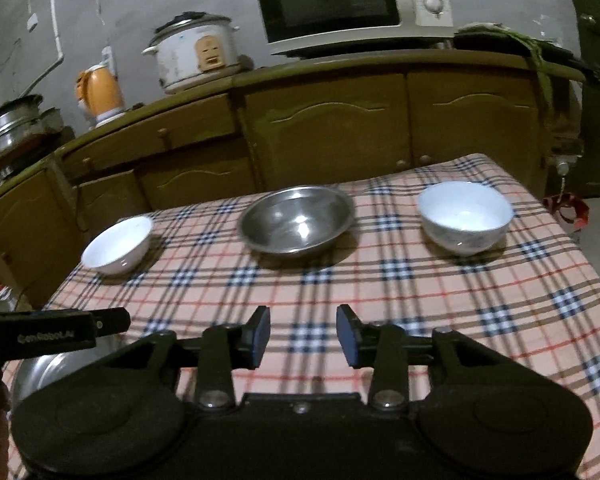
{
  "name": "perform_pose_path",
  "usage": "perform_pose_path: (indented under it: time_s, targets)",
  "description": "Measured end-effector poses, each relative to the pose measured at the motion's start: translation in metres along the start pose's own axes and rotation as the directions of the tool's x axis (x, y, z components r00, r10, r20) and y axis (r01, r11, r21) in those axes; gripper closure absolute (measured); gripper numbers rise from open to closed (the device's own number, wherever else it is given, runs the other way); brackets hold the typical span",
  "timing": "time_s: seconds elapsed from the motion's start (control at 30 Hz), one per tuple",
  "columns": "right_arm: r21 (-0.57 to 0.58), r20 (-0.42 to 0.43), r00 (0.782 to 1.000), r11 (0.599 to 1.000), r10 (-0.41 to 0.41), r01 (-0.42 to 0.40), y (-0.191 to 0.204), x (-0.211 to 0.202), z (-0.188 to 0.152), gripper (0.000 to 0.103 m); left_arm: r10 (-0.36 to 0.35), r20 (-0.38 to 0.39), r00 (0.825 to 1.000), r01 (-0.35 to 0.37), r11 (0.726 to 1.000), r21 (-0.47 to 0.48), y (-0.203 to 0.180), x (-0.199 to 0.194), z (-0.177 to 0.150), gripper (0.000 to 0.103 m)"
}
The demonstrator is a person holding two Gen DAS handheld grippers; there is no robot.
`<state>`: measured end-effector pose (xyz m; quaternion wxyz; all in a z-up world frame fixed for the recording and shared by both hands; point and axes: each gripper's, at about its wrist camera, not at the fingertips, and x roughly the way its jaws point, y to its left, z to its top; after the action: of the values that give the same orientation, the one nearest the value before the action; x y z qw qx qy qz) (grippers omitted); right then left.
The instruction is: Organize plates and bowls
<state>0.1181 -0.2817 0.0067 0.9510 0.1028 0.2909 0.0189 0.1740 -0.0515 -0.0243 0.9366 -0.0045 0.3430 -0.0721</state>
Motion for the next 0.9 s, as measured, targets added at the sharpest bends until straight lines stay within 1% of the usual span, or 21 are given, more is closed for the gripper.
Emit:
perform_pose_path:
  time_s: [0.13,0.3,0.43,0.5,0.57,0.63,0.73,0.87,0.9]
  targets:
    - [0.03,-0.002,1.0,0.999,-0.013,0.013,-0.022,0.014,0.012,0.055,-0.006,0.009,1.0,0.006,1.0,0.03,-0.014,0.017,0.014,0.036]
    - [0.066,-0.01,1.0,0.998,0.004,-0.004,-0.039,0.044,0.035,0.055,0.007,0.008,1.0,-0.007,1.0,0.02,-0.024,0.05,0.037,0.036]
    - [0.05,-0.027,0.999,0.998,0.035,-0.034,-0.04,0.08,0.055,0.055,0.005,0.005,1.0,-0.005,1.0,0.005,-0.029,0.081,0.056,0.036]
    - [0.072,-0.042,0.998,0.997,0.045,-0.042,-0.043,0.101,0.063,0.055,0.011,-0.007,1.0,-0.011,1.0,-0.001,-0.03,0.098,0.064,0.036]
    - [0.094,-0.067,0.996,0.995,0.051,-0.045,-0.047,0.122,0.067,0.055,0.015,-0.015,1.0,-0.015,1.0,-0.002,-0.031,0.116,0.07,0.036]
    - [0.085,-0.089,0.995,0.996,0.037,-0.029,-0.047,0.144,0.069,0.055,0.018,-0.028,0.999,-0.018,1.0,-0.003,-0.031,0.134,0.076,0.036]
    - [0.096,-0.11,0.993,0.995,0.046,-0.035,-0.049,0.17,0.07,0.055,0.021,-0.048,0.999,-0.021,1.0,-0.002,-0.031,0.158,0.082,0.036]
    - [0.15,-0.137,0.99,0.988,0.041,-0.02,-0.055,0.199,0.073,0.055,0.025,-0.06,0.998,-0.024,1.0,0.013,-0.033,0.181,0.09,0.039]
    - [0.156,-0.138,0.99,0.988,0.037,-0.015,-0.057,0.205,0.073,0.055,0.017,-0.065,0.998,-0.016,1.0,0.017,-0.033,0.186,0.091,0.046]
